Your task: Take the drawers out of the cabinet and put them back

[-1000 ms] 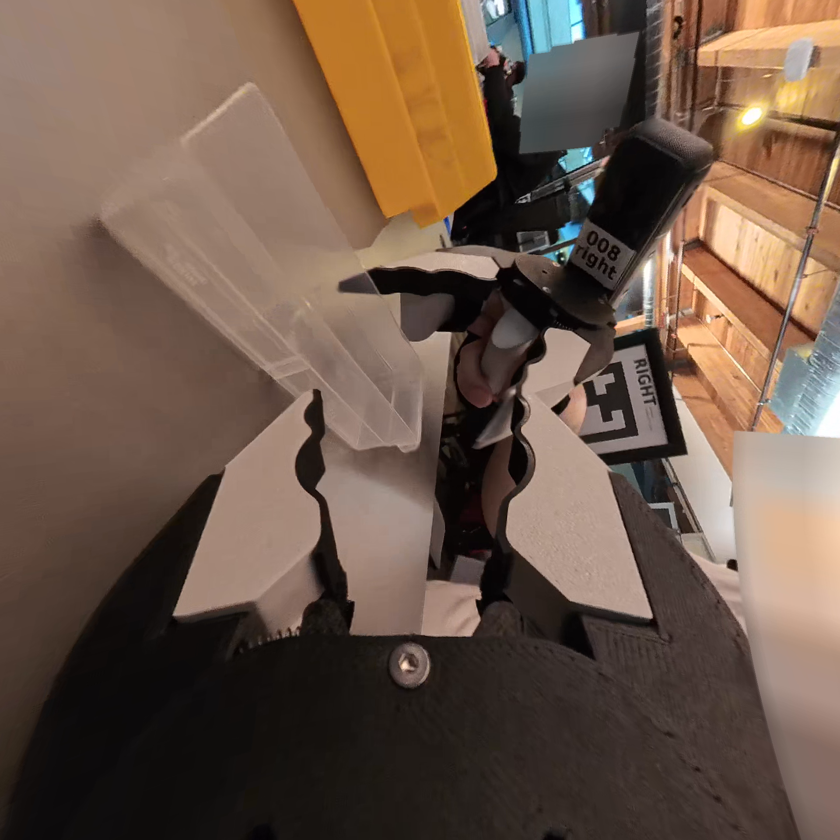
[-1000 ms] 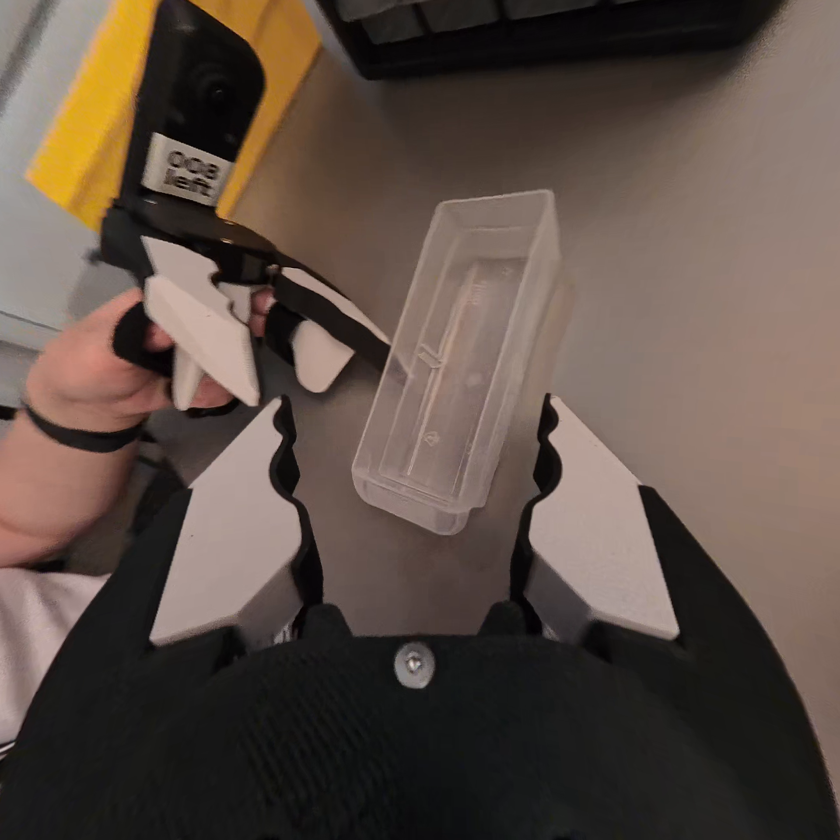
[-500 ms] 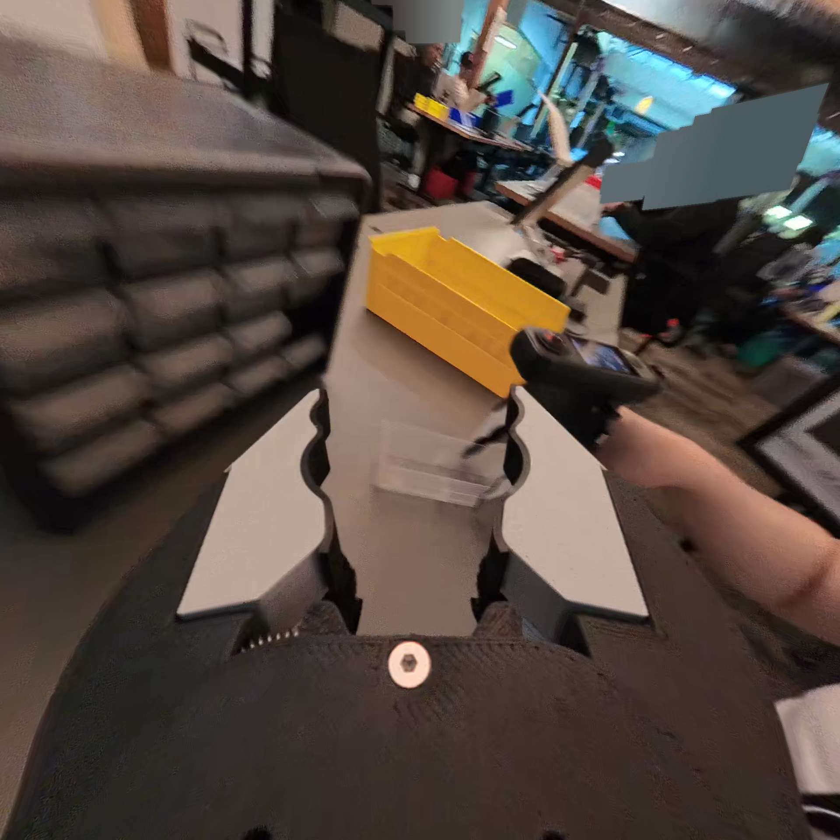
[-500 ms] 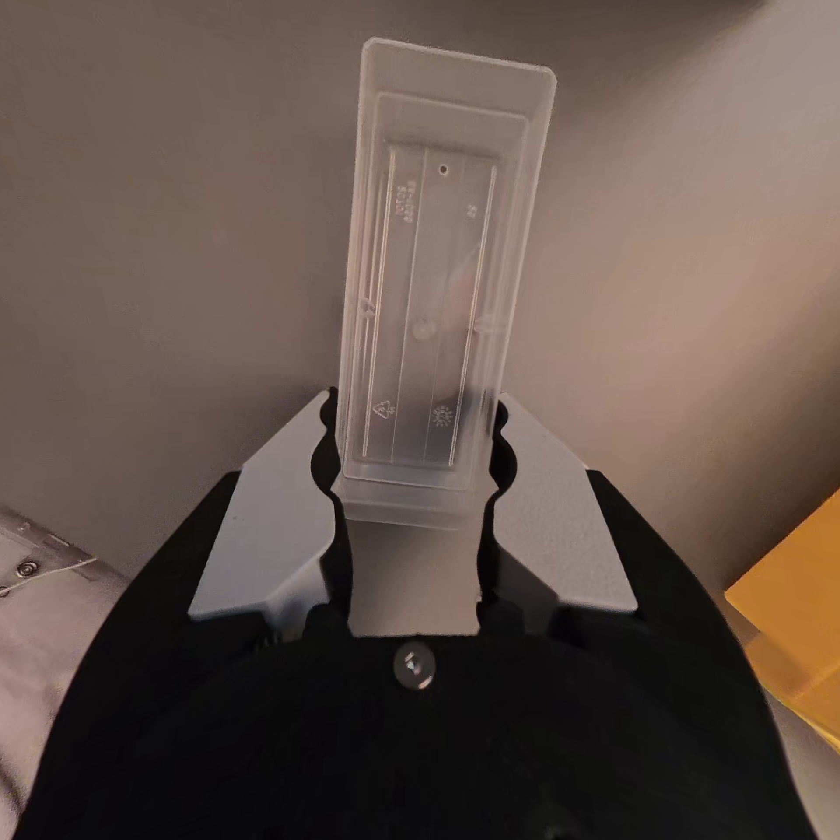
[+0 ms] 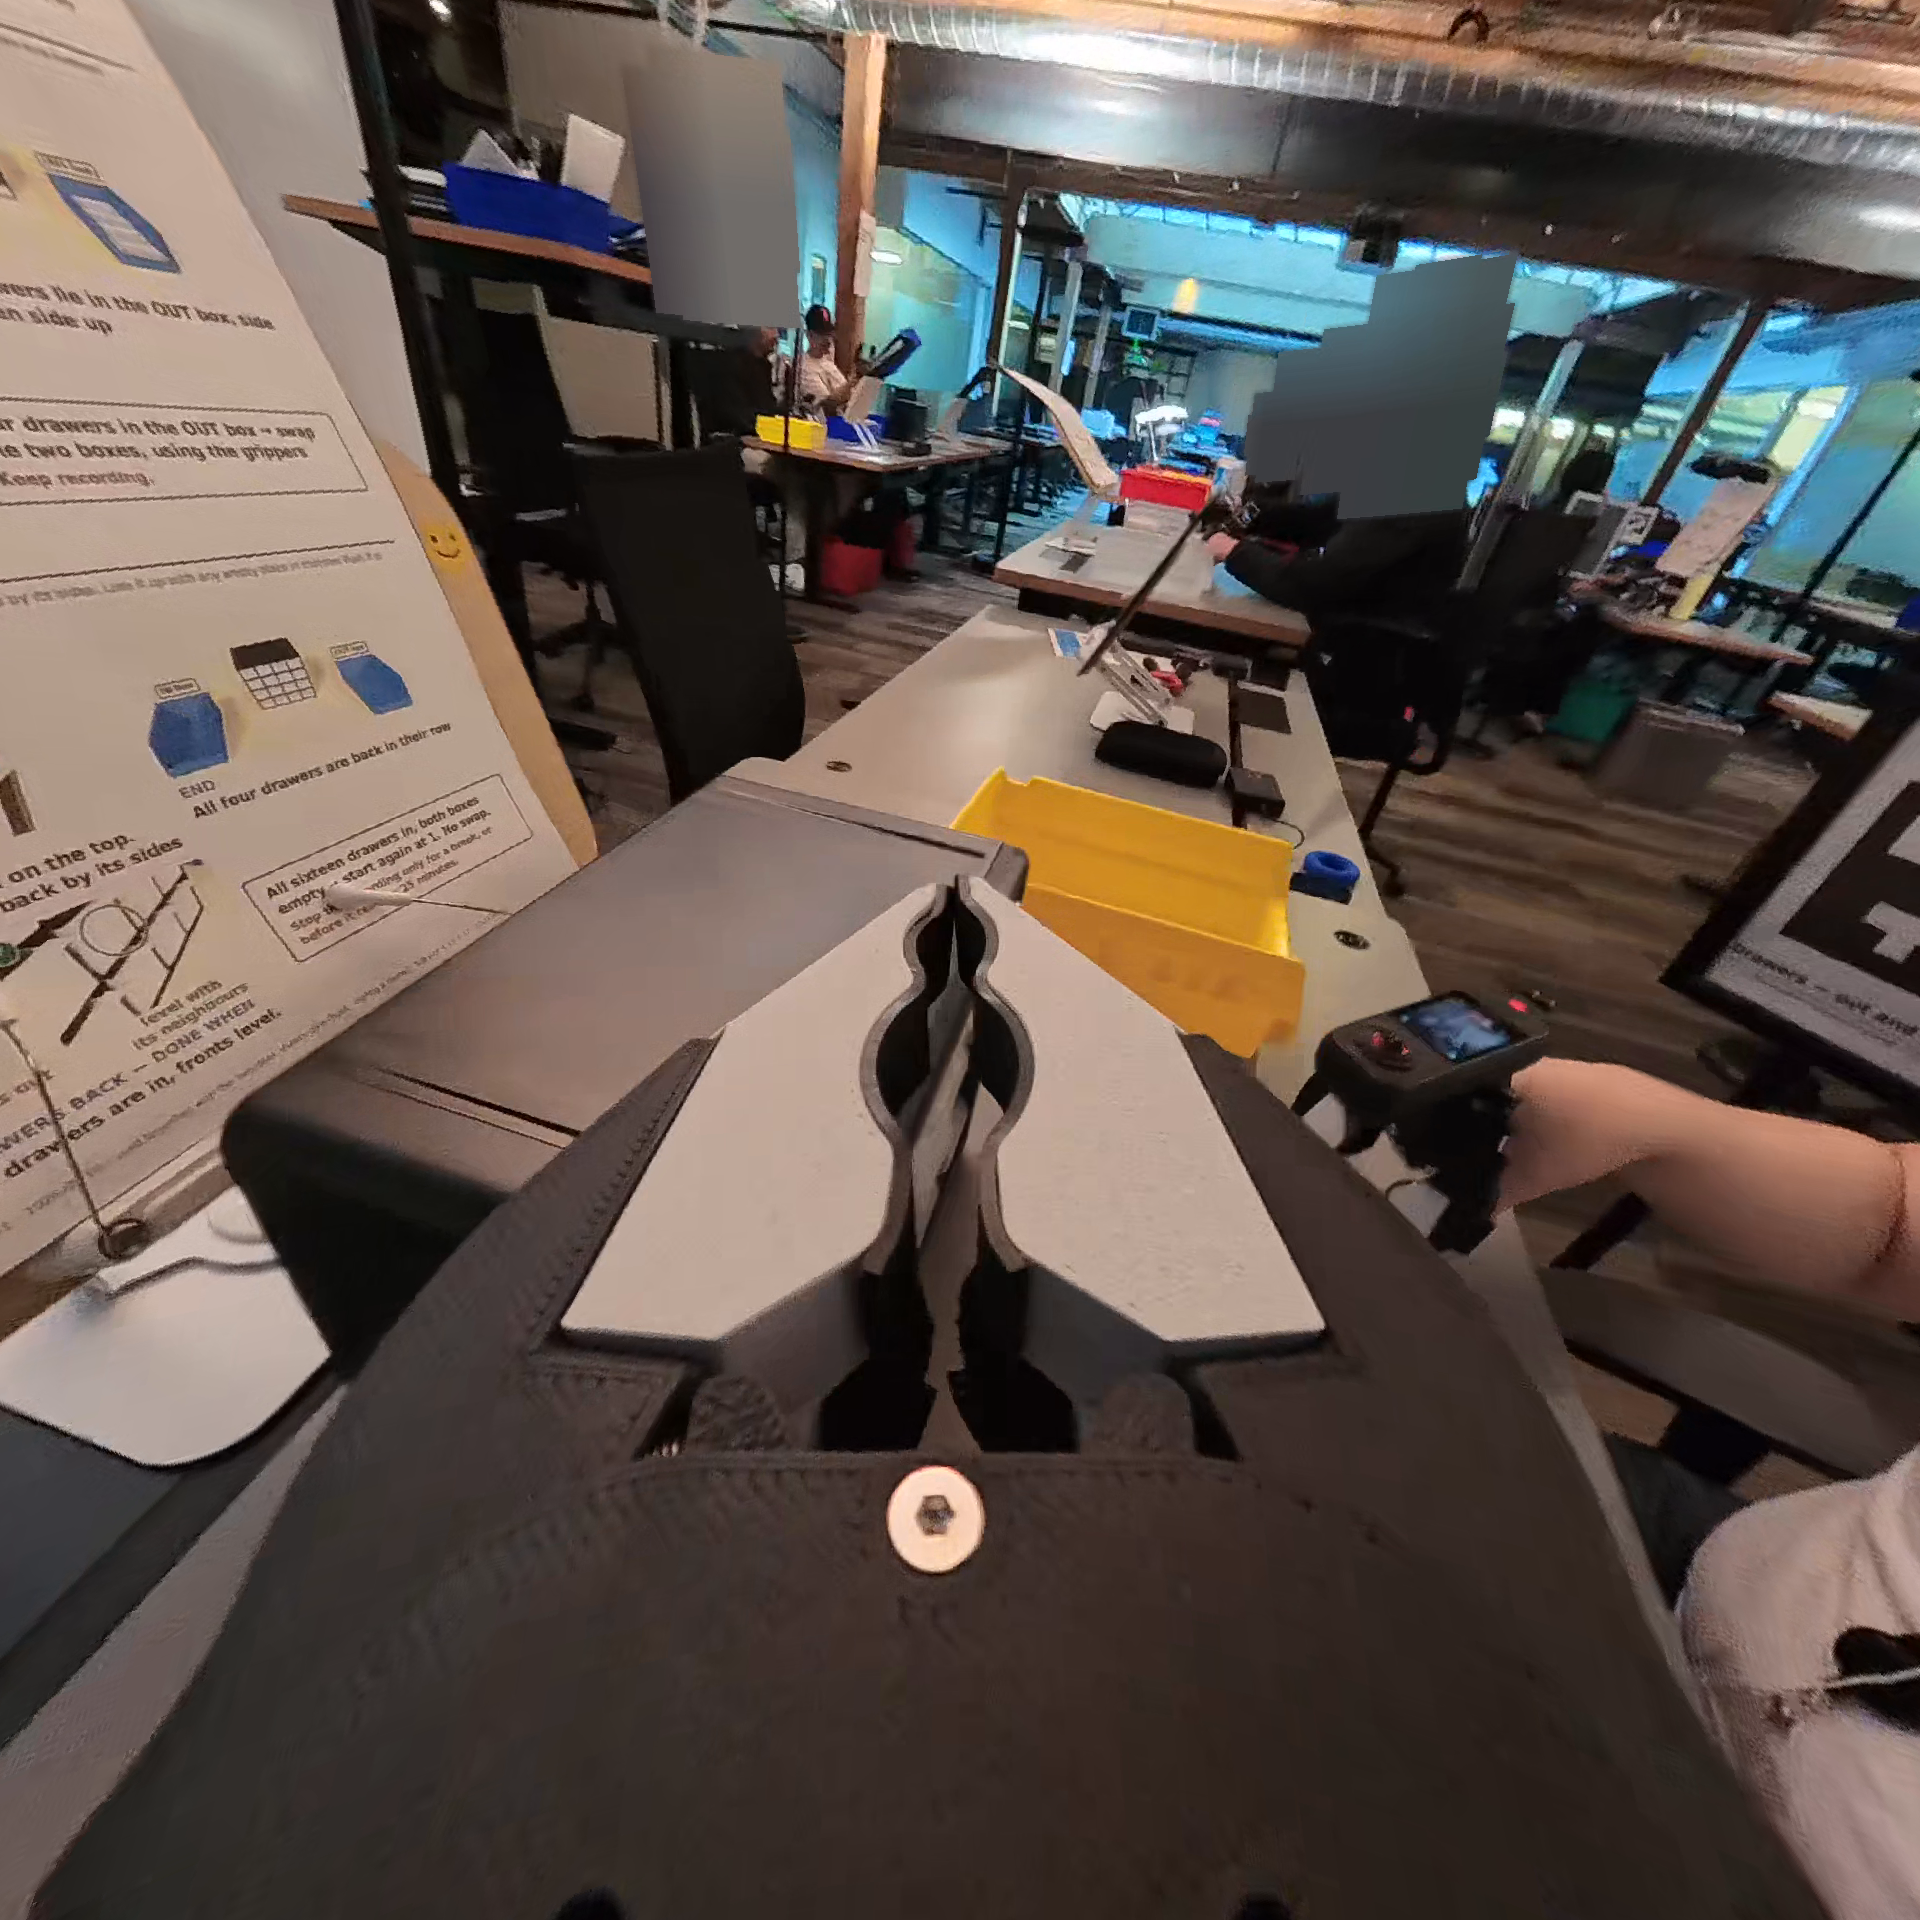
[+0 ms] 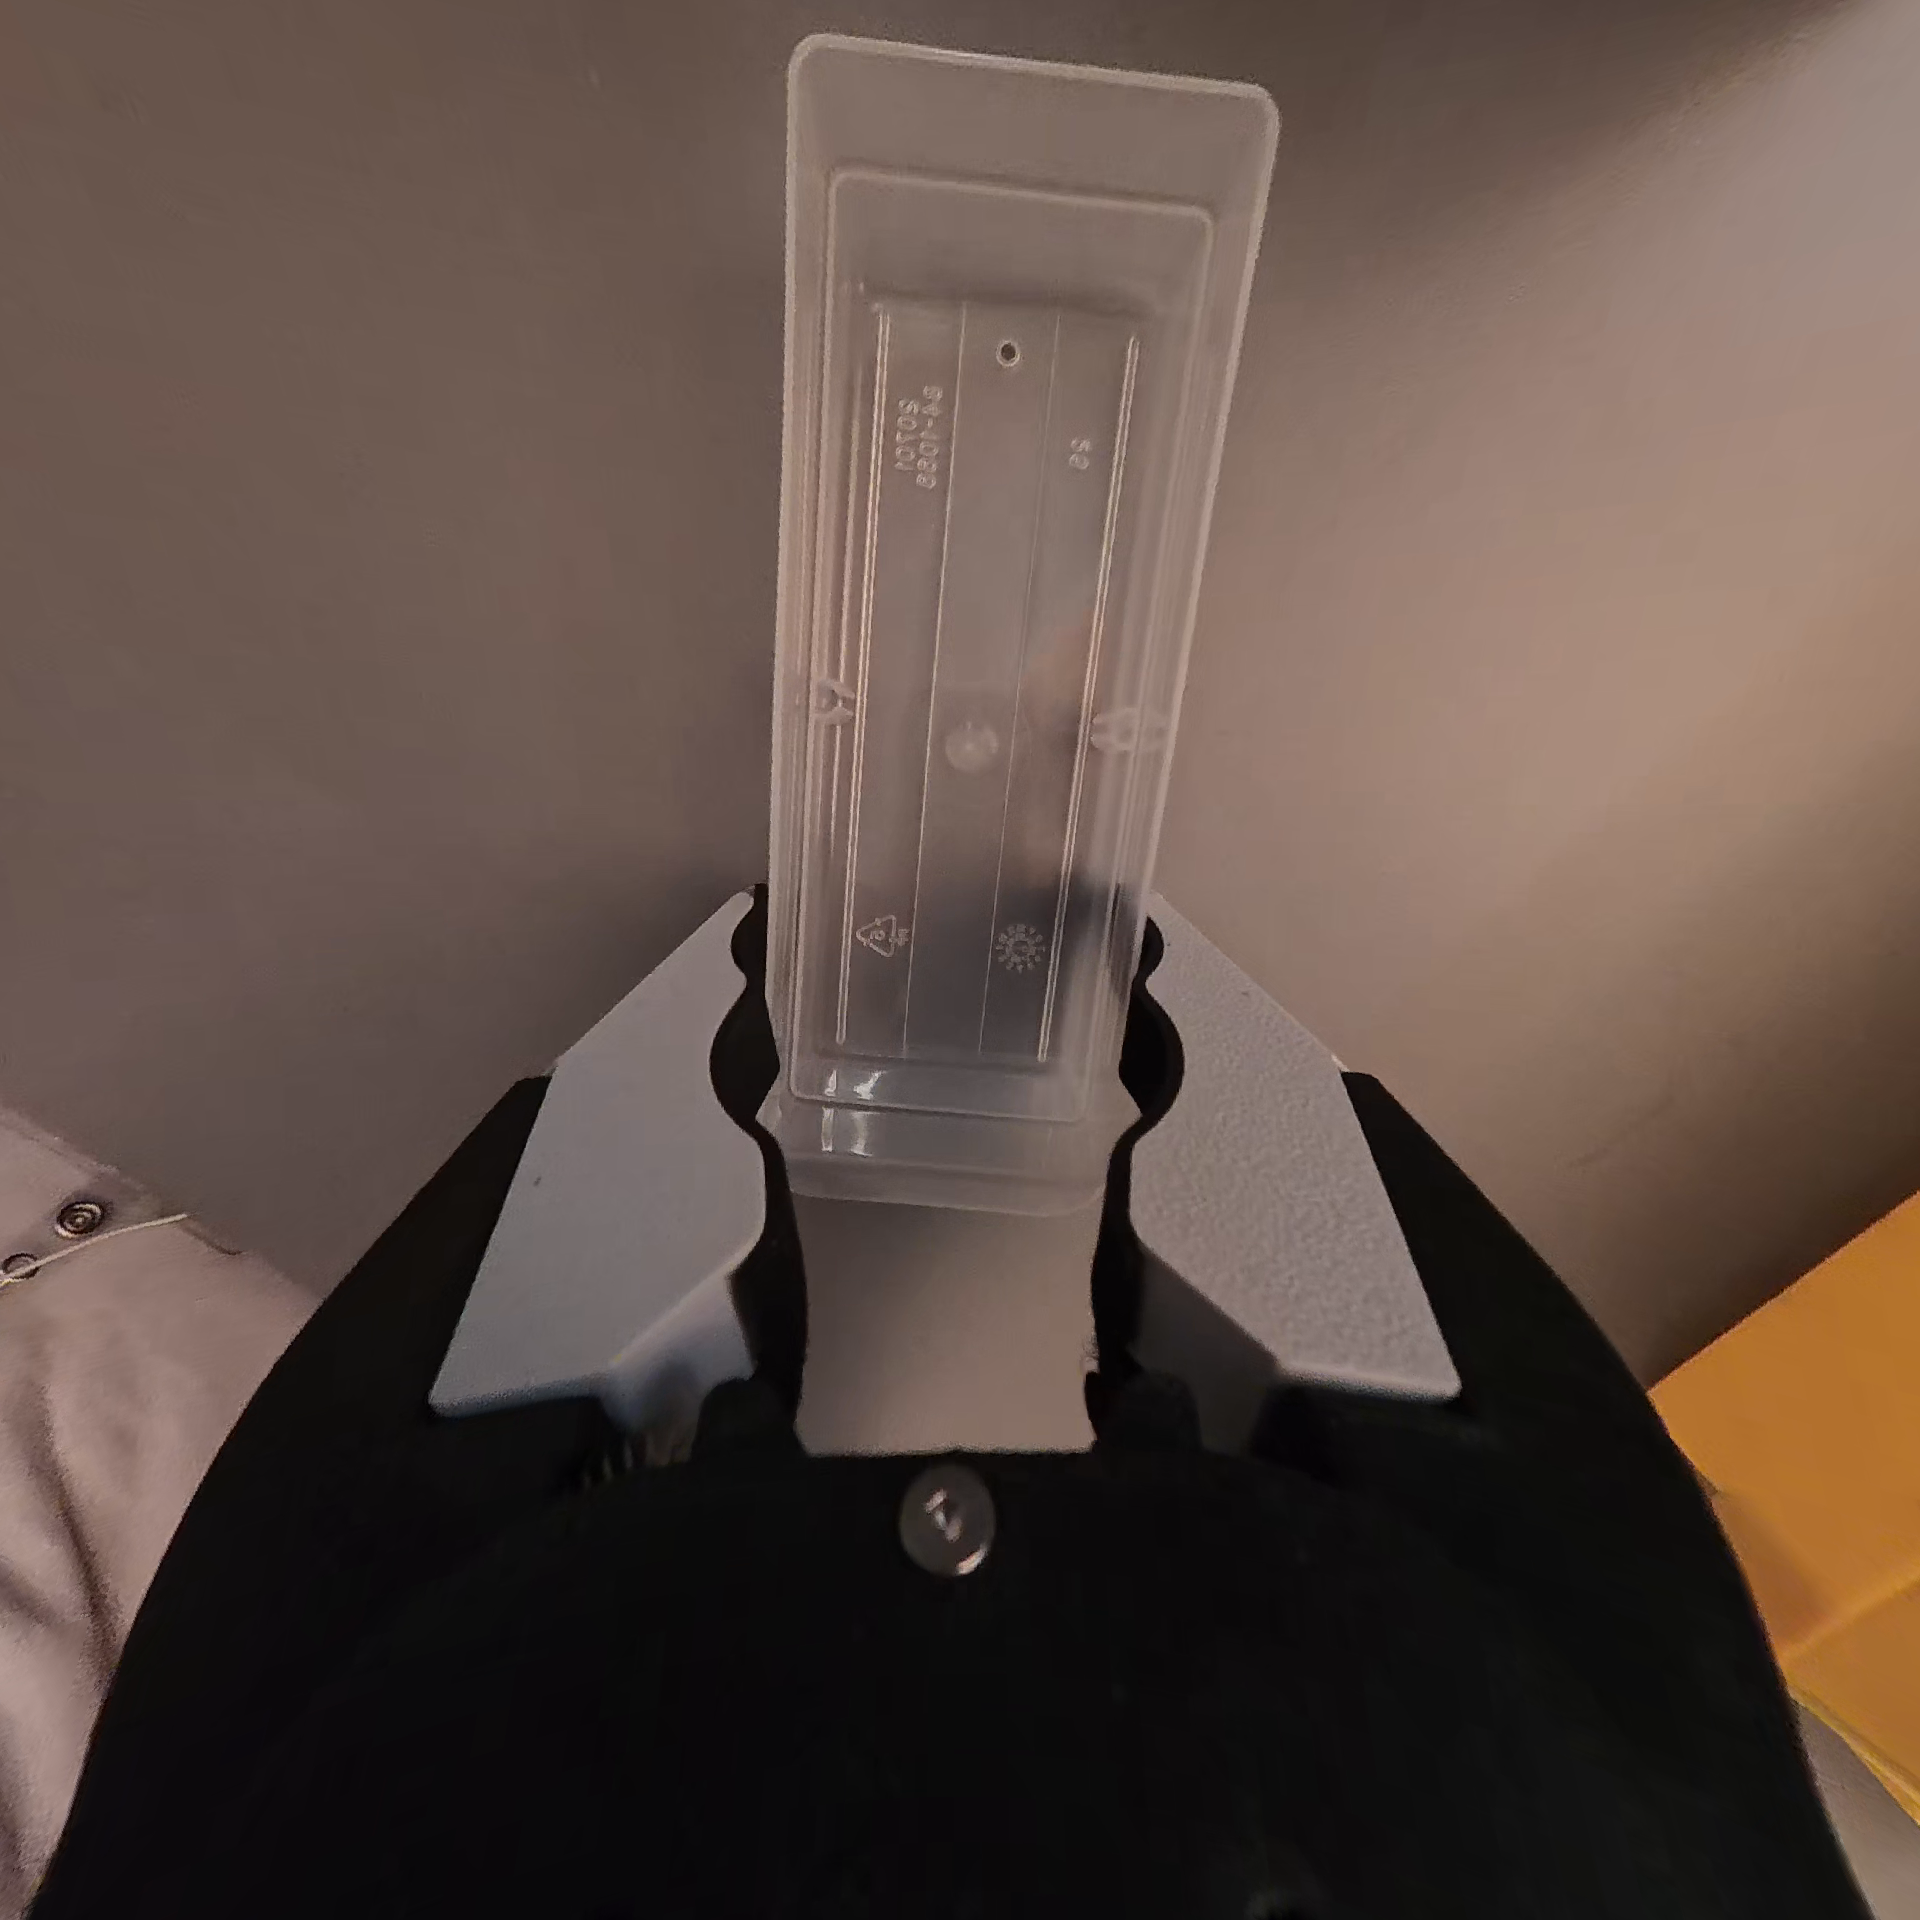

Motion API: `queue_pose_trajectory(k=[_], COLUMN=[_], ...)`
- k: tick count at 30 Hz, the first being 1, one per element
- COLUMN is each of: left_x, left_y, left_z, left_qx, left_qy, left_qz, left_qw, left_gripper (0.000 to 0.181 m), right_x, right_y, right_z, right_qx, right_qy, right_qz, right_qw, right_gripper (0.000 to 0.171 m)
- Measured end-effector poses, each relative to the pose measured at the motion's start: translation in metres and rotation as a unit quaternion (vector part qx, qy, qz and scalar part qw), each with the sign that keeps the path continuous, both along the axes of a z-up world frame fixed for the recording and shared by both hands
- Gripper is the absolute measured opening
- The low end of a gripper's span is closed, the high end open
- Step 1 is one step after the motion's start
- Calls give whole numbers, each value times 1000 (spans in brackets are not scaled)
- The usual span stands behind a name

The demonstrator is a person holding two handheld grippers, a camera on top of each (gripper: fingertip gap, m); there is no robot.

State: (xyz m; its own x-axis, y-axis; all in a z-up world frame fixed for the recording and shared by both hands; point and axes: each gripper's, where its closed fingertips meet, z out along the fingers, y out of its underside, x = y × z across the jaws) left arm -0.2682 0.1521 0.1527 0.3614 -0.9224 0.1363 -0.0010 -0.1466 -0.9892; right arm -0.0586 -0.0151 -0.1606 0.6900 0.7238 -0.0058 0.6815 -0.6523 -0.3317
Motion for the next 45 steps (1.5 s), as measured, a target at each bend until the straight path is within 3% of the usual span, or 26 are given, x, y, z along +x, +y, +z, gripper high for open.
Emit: queue_pose_trajectory(k=[9, 15, 23, 35, 45], left_x=[3, 19, 27, 16, 22], left_y=[31, 44, 58, 65, 71], left_z=[-35, -57, -61, -78, -83], left_qx=[30, 13, -2, 24, 6], left_qy=[67, 109, 137, 267, 285], left_qz=[-9, -45, -55, -59, -77], left_qw=[997, 993, 989, 962, 955], left_gripper=[0, 0, 0, 0, 0], right_x=[3, -4, -1, 0, 1], right_y=[2, 1, -2, -4, -7], right_z=[0, 2, 1, 0, 0], right_qx=[-2, 18, 12, 2, -1], right_qy=[-41, -45, -35, -25, -21], right_qz=[-5, 0, -8, -9, -12], right_qw=[999, 999, 999, 1000, 1000], right_gripper=[78, 68, 64, 64, 64])
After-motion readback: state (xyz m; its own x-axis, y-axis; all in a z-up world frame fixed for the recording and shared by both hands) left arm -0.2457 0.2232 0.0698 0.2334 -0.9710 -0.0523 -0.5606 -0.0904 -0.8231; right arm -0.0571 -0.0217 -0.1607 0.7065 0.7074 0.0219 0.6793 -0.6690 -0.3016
